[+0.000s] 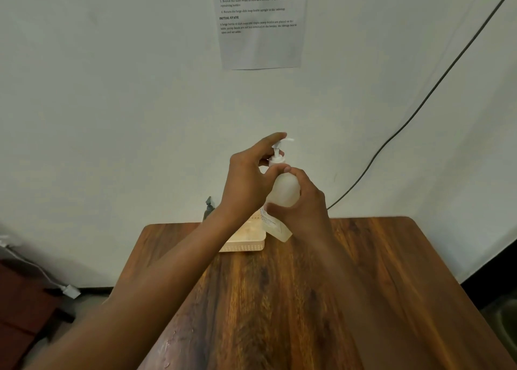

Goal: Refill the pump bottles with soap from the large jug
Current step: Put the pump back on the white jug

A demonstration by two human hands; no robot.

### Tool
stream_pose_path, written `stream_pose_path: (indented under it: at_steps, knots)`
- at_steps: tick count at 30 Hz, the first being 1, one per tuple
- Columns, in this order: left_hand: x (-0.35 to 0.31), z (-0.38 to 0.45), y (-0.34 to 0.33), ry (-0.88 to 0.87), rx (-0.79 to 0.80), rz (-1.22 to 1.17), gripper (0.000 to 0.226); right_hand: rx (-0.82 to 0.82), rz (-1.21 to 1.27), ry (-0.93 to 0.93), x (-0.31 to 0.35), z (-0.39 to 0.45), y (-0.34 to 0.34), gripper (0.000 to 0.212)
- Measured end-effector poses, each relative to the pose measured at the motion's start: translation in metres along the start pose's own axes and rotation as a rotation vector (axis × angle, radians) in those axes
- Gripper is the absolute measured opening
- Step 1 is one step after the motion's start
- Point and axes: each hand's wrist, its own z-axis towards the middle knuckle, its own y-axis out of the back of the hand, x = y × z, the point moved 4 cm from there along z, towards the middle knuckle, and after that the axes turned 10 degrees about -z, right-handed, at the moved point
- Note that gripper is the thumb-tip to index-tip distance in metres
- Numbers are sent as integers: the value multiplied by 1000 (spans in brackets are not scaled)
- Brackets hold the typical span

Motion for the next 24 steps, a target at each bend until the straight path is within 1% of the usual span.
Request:
stream_pose_path:
  at_steps: [7, 20, 24]
  knots:
    - [-2, -5, 0, 0, -20, -24, 56, -13, 30, 26, 3, 3, 3, 75]
    - [-7, 4, -2, 126, 23, -210, 49, -65, 55, 35, 6, 13, 12, 73]
    - [-14, 7, -3, 110, -81, -196, 45, -84, 52, 60, 15, 15, 15, 73]
